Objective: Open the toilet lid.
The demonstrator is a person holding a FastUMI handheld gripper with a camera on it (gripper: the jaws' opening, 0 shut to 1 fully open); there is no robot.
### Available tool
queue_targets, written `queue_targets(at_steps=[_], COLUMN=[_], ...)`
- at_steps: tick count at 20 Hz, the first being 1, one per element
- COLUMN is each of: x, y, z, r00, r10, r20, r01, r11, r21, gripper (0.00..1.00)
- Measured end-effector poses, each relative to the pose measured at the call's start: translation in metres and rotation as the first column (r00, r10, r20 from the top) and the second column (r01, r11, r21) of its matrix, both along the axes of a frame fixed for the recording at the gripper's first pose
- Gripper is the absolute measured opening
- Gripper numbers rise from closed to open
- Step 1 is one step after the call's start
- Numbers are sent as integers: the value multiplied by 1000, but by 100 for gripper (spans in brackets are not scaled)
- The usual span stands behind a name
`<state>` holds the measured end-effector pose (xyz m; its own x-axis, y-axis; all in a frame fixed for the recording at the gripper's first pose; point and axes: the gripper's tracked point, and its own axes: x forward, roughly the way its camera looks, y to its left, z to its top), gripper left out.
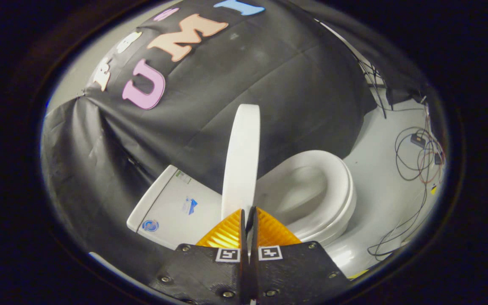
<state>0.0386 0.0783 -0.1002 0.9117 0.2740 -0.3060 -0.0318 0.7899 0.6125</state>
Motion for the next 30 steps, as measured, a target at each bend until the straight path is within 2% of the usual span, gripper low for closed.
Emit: queue_targets(at_steps=[4, 12, 19, 30], x=[0, -3, -5, -8], y=[17, 38, 63, 112], z=[16, 36, 53, 80], r00=[1000, 996, 990, 969], r10=[16, 39, 71, 128], r20=[26, 76, 123, 211], r01=[-14, -33, -48, -79], r11=[997, 996, 983, 971], r21=[-71, -81, -179, -228], gripper=[2, 3, 4, 4])
